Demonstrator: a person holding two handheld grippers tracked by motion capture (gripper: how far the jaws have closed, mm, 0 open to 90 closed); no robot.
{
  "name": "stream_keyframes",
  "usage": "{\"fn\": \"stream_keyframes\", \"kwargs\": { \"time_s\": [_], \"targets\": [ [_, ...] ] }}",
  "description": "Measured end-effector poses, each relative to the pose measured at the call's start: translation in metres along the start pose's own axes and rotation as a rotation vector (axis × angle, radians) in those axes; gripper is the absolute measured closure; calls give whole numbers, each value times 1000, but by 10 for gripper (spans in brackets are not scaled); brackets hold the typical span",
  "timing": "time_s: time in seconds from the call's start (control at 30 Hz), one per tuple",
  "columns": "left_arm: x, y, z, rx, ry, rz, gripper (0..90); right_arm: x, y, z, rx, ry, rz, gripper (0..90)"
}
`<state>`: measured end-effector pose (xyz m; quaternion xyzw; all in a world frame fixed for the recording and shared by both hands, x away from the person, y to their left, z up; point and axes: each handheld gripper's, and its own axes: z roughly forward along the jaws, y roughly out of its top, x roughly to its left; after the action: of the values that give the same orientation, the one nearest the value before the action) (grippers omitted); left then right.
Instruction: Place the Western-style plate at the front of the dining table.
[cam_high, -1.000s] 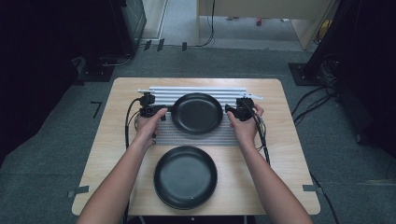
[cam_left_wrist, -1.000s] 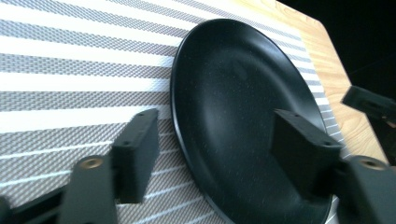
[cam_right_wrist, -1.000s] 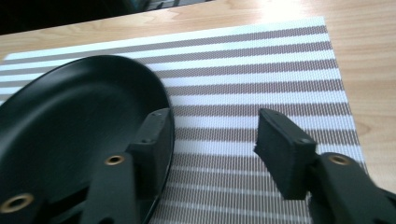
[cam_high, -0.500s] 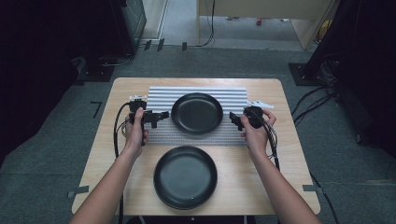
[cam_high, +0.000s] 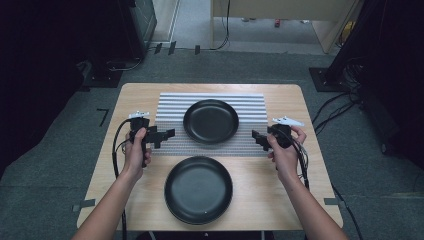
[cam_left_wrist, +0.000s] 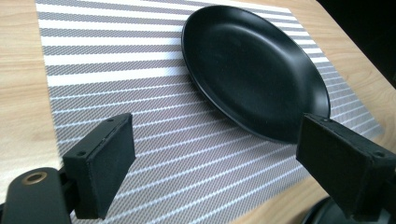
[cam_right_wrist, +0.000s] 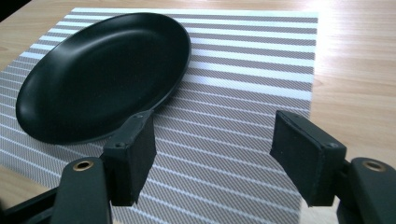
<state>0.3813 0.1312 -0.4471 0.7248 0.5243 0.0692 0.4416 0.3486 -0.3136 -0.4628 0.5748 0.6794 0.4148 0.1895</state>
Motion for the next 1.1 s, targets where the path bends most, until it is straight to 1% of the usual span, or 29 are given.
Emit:
{"fn": "stream_keyframes", "kwargs": {
  "time_s": [0.07, 0.17, 0.27, 0.33, 0.47, 0.53, 0.7, 0.87, 0.93, 1.1],
  "targets": [
    [0, -4, -5, -8, 9, 11, 110, -3, -3, -5, 4, 6, -3, 302],
    [0, -10, -12, -17, 12, 14, 109, -6, -8, -11, 11, 12, -4, 303],
    [-1, -16, -17, -22, 15, 19, 109, -9, -14, -16, 15, 18, 4, 303],
    [-1, -20, -20, -25, 13, 16, 109, -11, -18, -19, 16, 23, 8, 303],
    [-2, -29, -25, -20, 8, 22, 108, -15, -25, -27, 13, 28, 21, 302],
    [-1, -33, -29, -24, 16, 24, 108, -17, -28, -31, 14, 34, 29, 298],
    [3, -47, -35, -22, 30, 13, 108, -23, -37, -42, 16, 38, 29, 293],
    [6, -61, -45, -34, 44, 12, 109, -30, -44, -56, 9, 34, 47, 294],
    [8, -66, -49, -35, 47, 6, 108, -33, -49, -60, 8, 32, 52, 293],
    [17, -79, -59, -35, 60, -24, 108, -43, -61, -69, 13, 19, 73, 295]
  ]
}}
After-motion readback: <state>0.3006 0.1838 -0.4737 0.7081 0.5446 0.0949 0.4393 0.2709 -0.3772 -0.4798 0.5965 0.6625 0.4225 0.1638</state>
